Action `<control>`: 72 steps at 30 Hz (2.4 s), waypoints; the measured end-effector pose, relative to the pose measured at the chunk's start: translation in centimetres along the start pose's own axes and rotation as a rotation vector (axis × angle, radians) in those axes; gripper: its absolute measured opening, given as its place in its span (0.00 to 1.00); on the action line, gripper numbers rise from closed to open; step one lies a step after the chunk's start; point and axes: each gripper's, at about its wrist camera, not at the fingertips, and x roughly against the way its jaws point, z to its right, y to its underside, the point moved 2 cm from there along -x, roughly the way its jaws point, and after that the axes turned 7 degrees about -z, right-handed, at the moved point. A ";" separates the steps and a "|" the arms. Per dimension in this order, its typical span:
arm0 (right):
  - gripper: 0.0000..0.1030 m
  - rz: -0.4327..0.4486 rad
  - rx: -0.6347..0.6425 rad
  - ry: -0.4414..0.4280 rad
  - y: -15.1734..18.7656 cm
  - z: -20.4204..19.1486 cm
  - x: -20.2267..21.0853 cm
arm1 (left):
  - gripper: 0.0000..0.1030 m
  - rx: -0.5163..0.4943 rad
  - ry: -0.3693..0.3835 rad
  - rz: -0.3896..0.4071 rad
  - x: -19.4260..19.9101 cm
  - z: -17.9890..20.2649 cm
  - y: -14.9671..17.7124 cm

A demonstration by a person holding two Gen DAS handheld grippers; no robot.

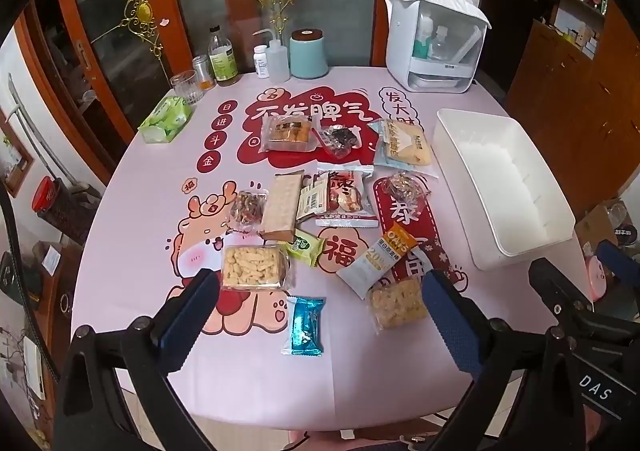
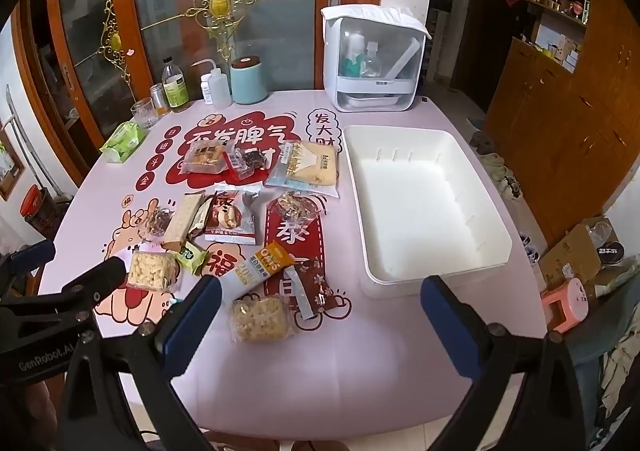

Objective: Organize snacks

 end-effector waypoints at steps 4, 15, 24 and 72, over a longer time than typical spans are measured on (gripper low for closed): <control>0.98 -0.003 -0.008 0.002 0.2 0.0 -0.1 | 0.97 -0.006 0.007 -0.011 -0.2 -0.1 0.0; 0.98 -0.009 -0.012 0.017 0.1 -0.4 -0.2 | 0.97 -0.013 0.007 -0.022 -0.4 -0.4 0.0; 0.98 -0.011 -0.019 0.013 0.1 -0.4 -0.3 | 0.97 -0.024 -0.001 -0.016 -0.6 -0.8 0.0; 0.97 -0.077 0.044 -0.092 0.0 -8.1 -2.5 | 0.98 0.058 -0.060 0.015 -1.8 -10.9 -1.0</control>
